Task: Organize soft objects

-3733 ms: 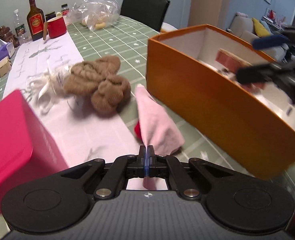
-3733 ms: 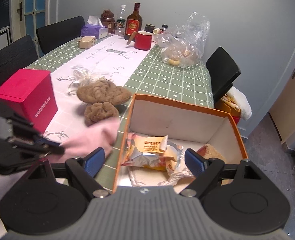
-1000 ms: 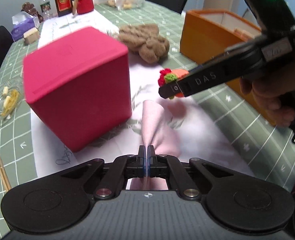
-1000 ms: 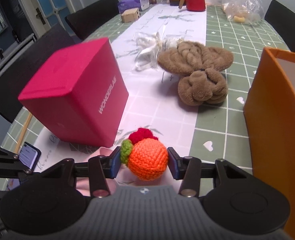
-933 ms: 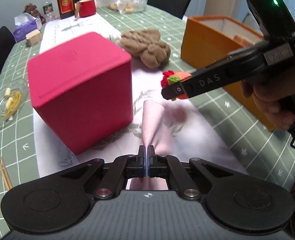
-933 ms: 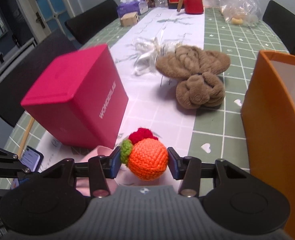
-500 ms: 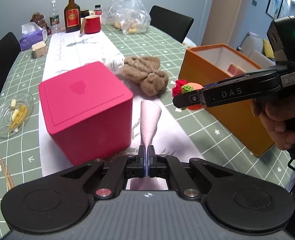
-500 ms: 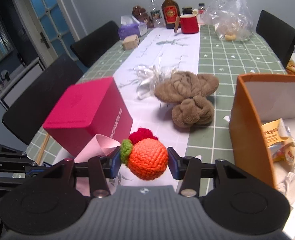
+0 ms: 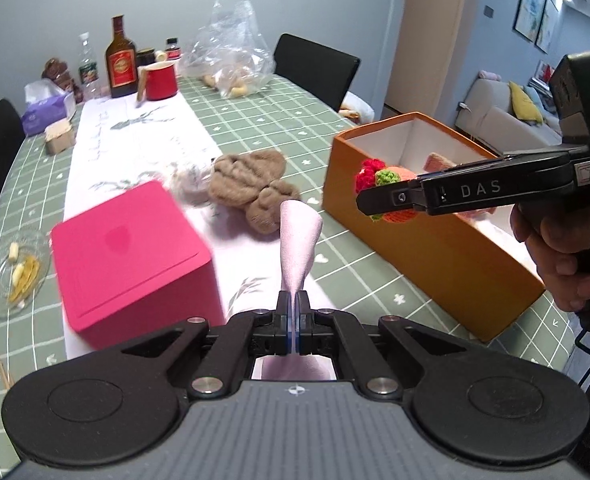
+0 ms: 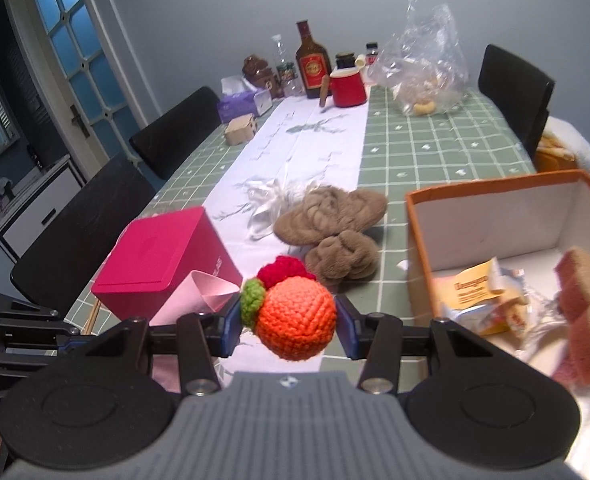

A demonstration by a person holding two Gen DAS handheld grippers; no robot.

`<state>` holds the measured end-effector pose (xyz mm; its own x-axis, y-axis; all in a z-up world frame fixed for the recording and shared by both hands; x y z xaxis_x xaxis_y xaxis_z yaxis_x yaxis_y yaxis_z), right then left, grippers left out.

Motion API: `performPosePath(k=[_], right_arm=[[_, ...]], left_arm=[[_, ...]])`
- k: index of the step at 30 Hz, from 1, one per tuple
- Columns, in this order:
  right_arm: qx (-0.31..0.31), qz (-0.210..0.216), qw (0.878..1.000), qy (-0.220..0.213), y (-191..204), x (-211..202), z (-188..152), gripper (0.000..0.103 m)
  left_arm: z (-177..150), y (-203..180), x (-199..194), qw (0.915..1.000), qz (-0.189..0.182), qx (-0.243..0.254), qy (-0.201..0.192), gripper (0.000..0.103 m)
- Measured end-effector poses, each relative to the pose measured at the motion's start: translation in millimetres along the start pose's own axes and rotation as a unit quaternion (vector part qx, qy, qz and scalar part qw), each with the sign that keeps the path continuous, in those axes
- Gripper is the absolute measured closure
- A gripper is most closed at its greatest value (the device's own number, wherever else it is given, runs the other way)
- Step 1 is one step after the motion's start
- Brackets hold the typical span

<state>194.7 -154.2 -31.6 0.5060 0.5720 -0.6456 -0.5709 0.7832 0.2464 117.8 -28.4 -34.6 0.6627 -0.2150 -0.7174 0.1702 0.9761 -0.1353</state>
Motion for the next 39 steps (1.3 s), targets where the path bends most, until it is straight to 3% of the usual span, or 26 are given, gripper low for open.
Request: performPosePath(k=[17,25,31,39], right_arm=[[0.068,-0.042,0.995,-0.052,-98.9,-75.1,11.1,0.056],[0.092,-0.089,0.989,-0.071,-149.5,-106.3,9.5,0.056],[0.103,-0.115,0.986,-0.055,-177.0,-107.8,-1.6,0.056],[0.058,-0.129,0.990,0.020,-180.8,-74.5,-28.5,0.056]], left_arm=[[87.6,-116.5,27.9,0.9951,-0.065,0.059,-0.044,0.102],[114.0,-168.3,49.8,0.9899,-0.110,0.068,-0.059,0.102],[113.1,-187.3,79.9,0.9887,-0.134,0.052,-0.044,0.102],[85.7,-180.1,119.0,0.9924,-0.114,0.046,0.006,0.102]])
Point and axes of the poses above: each gripper's, at about its wrist camera, not at the fingertips, and x roughly the way its jaws point, y to its left, z to its top, the point moved 8 cm from there along x, roughly the way its jaws point, and after that the axes turned 6 degrees about -z, right-handed, at the moved point
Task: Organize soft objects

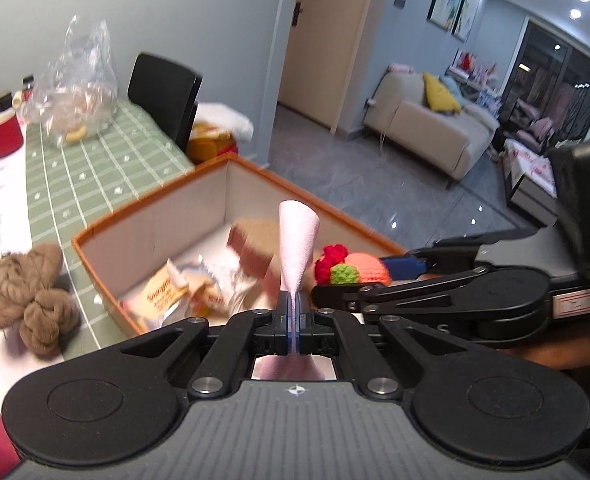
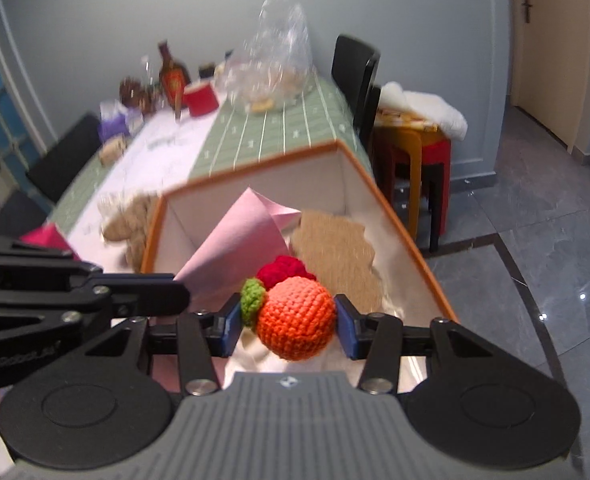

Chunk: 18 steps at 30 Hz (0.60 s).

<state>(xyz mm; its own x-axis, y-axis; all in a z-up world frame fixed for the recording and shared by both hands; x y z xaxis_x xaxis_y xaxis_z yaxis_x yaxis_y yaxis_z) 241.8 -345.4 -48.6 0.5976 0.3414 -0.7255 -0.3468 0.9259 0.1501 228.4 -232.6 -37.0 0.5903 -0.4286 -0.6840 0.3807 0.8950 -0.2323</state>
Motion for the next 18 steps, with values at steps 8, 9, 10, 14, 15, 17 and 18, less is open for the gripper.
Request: performPosePath(k=[8,9,10,14,15,17,18], right_arm=[[-0.022,-0.003,1.000,0.019,2.8,5.5,-10.1,0.056],[-0.024,-0.003,1.000,0.020,3.6,6.2,-10.9,0.056],[-0.026,-0.004,0.999,0.022,4.3,6.9,-11.7,0.056],[-0.039,-0.006,0.999,0.030,9.1,8.9,-14.0,0.056],[-0.042,-0.007,0.999,0.032,10.2,9.5,-13.9,0.056],[-0.050,-0.009,0.998,0.036,10.8,10.7,-15.1,0.056],[-0.054,-0.011,0.998,0.039,11.4,11.6,-14.8,0.056]], left_arm=[[-20.4,10.5,11.5,0.9995,0.017,0.002,0.025,0.102],[-21.7,11.1,11.9,0.9995,0.018,0.003,0.027,0.102],[-22.8,11.5,12.4,0.9994,0.020,0.005,0.029,0.102],[-26.8,11.3,14.6,0.9991,0.024,0.010,0.035,0.102],[-27.4,11.5,15.9,0.9990,0.025,0.012,0.037,0.102],[-29.1,10.6,16.6,0.9987,0.026,0.015,0.040,0.102],[-30.1,10.3,16.7,0.9986,0.026,0.017,0.042,0.102]])
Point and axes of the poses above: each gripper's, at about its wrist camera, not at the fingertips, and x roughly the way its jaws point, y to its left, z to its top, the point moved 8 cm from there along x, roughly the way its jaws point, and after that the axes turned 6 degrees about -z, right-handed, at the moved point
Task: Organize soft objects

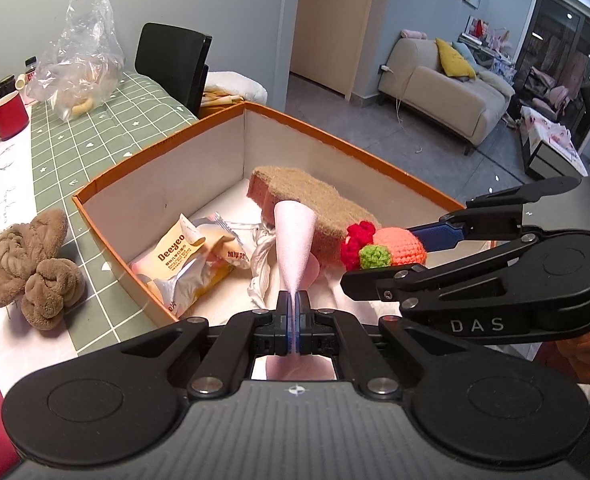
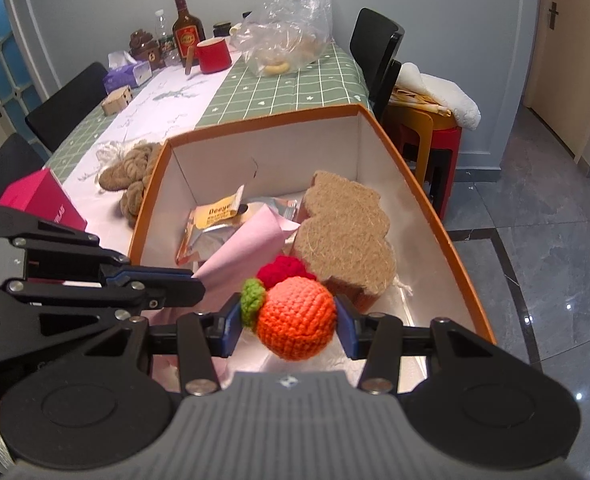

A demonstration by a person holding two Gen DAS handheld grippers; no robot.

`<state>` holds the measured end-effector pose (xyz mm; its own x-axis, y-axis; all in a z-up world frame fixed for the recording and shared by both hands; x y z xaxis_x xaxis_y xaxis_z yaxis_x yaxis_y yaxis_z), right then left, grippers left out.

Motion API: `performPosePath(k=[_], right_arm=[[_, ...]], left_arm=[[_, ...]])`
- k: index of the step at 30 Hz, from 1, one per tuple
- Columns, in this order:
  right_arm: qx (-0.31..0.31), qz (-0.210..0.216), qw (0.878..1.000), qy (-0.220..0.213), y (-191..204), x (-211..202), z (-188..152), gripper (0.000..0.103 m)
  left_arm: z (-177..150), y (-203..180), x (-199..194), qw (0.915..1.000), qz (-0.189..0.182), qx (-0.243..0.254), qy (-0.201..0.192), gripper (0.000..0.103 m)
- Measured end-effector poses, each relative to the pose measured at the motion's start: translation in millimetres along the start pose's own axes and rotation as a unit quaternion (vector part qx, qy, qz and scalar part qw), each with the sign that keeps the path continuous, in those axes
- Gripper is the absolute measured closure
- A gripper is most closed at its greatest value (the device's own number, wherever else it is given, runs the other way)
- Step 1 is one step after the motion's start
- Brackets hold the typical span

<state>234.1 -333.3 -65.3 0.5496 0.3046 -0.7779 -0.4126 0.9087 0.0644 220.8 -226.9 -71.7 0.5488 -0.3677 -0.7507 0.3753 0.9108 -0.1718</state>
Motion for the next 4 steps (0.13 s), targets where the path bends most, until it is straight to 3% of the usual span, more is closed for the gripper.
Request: performPosePath(k=[4], right_arm=[[-0.010,-0.003,1.000,0.007,-0.1,2.5,-2.4,0.056]], left_arm=[[-1.8,-0.4,3.9,0.9999,0.006,0.005,0.007,0.102]])
Point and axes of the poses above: each gripper's, at about its wrist camera, not at the fingertips, and x roughly the way its jaws point, y to its left, z to its top, the point moved 8 cm from there along x, roughly the way its jaws point, and after that the axes turned 6 degrees about -z, right-handed, at the moved point
